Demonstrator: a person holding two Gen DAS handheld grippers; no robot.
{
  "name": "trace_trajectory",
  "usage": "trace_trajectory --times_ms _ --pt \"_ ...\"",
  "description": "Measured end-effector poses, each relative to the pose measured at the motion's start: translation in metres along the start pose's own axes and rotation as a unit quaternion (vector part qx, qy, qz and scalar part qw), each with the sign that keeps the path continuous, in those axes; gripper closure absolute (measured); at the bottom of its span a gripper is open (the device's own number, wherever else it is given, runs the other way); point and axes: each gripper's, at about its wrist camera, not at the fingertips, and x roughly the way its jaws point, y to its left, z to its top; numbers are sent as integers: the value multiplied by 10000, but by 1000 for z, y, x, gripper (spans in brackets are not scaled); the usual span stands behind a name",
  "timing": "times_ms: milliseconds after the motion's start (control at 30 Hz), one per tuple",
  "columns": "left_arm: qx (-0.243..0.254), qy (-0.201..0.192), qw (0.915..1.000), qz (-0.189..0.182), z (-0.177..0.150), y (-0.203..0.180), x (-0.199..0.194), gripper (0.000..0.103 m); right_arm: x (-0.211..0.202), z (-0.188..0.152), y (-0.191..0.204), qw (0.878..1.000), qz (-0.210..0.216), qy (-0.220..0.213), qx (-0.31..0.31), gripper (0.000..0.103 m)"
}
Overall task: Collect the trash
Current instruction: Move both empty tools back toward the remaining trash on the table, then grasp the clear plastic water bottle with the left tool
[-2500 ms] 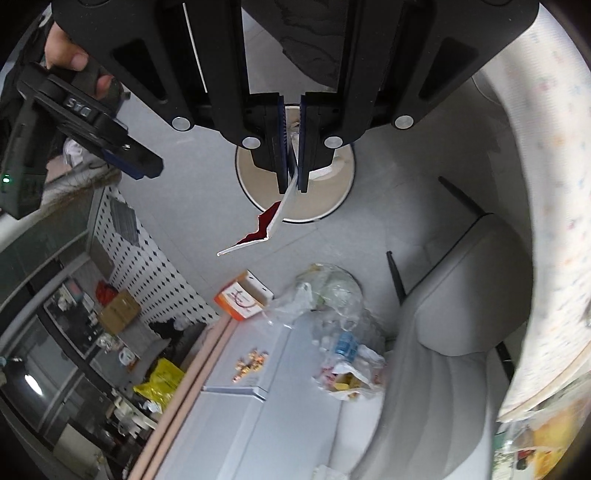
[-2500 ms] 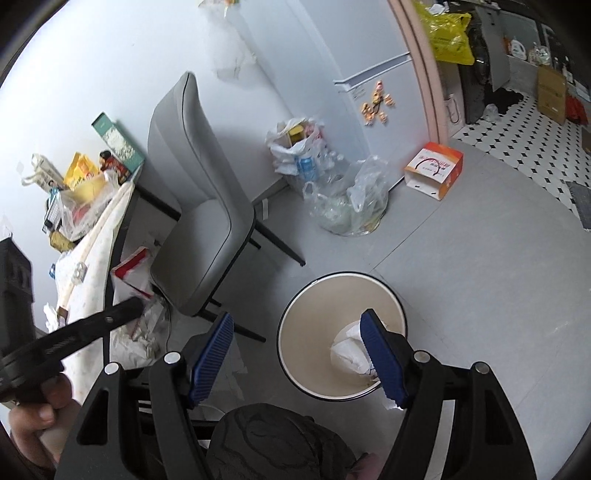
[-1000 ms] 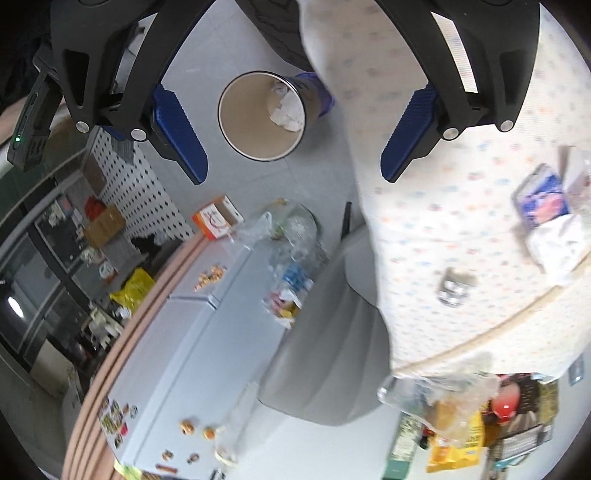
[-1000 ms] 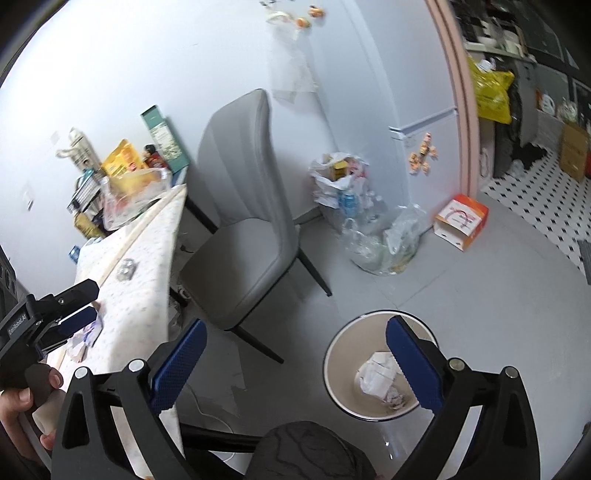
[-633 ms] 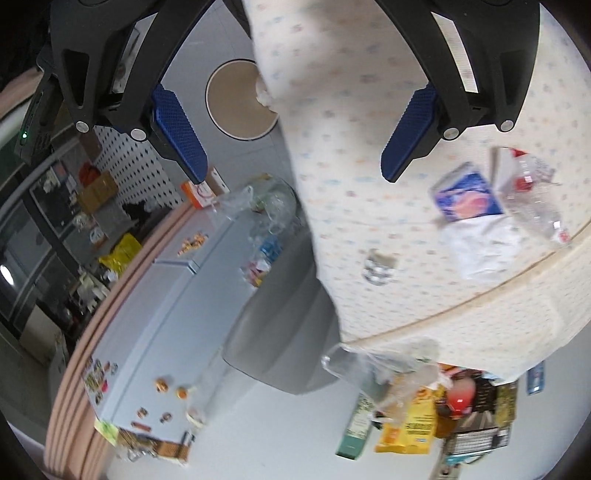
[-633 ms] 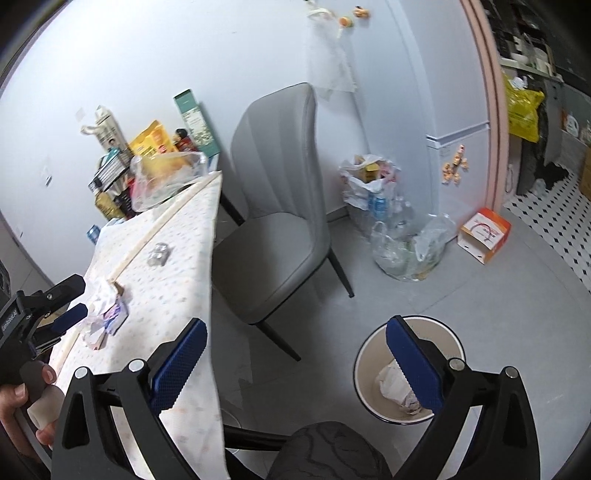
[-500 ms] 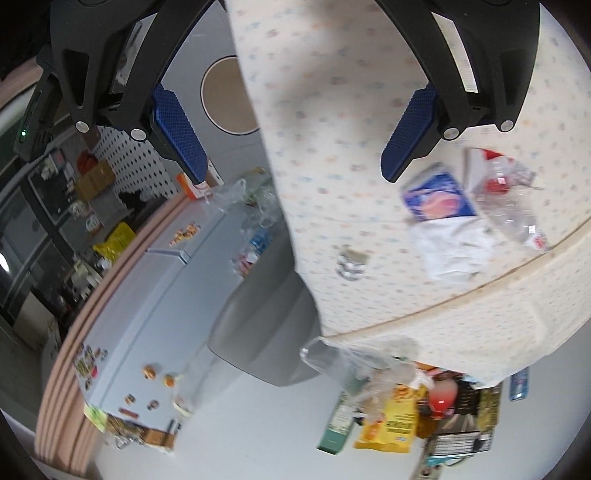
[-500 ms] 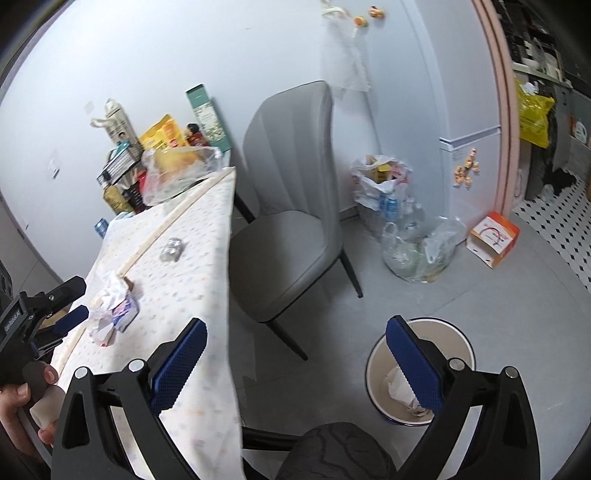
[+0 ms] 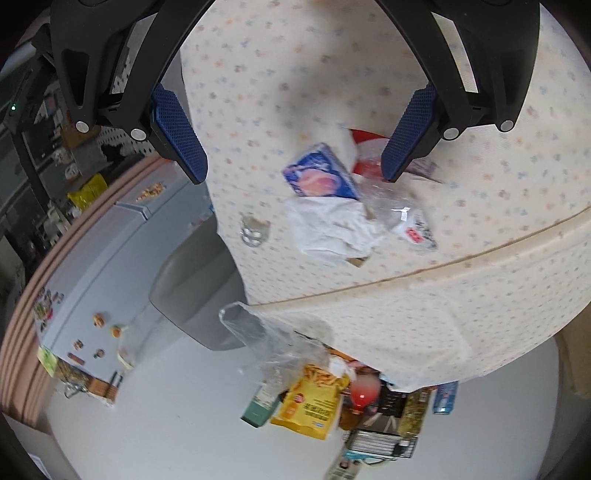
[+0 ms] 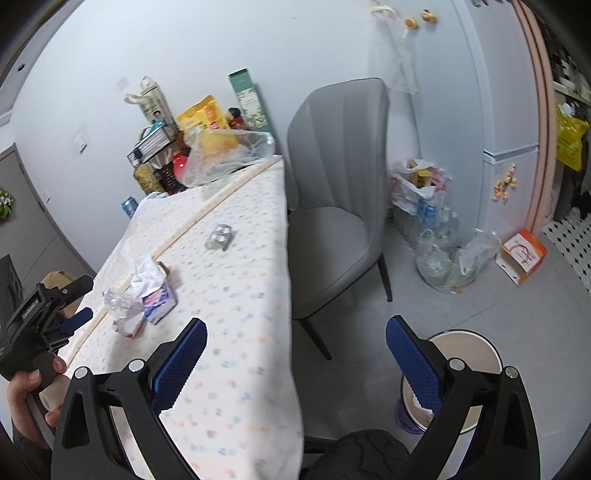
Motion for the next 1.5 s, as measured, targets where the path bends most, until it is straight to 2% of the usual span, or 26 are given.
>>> trace_trajectory --times_ms 333,500,700,800,867,933,1067,1233,1333,1500 --pt "-504 -65 9986 177 18 56 4 9 24 11 49 9986 327 95 -413 8" --pt "-885 68 9960 66 27 81 18 10 36 13 65 9977 345 209 -542 8" --pt "-1199 263 9924 -50 33 91 40 10 46 16 77 9969 390 271 -627 8" --pt "-1373 398 9897 -5 32 95 53 27 51 18 81 9965 428 304 -650 8" --pt "-1518 501 9871 9 32 99 59 59 55 21 85 9961 448 325 -691 8" --pt "-1618 474 9857 -44 32 102 57 66 58 23 89 9955 483 344 -733 8" --pt "-1472 328 9886 -53 37 100 42 68 69 28 104 9935 613 387 -873 8" --pt "-1401 121 9900 -85 42 102 15 68 92 29 128 9889 795 584 -1109 18" --pt "-1363 17 9907 18 42 106 3 68 107 28 144 9852 883 705 -1291 23" --pt "-1478 -73 9888 199 40 125 -11 68 128 31 164 9805 1021 847 -1450 24"
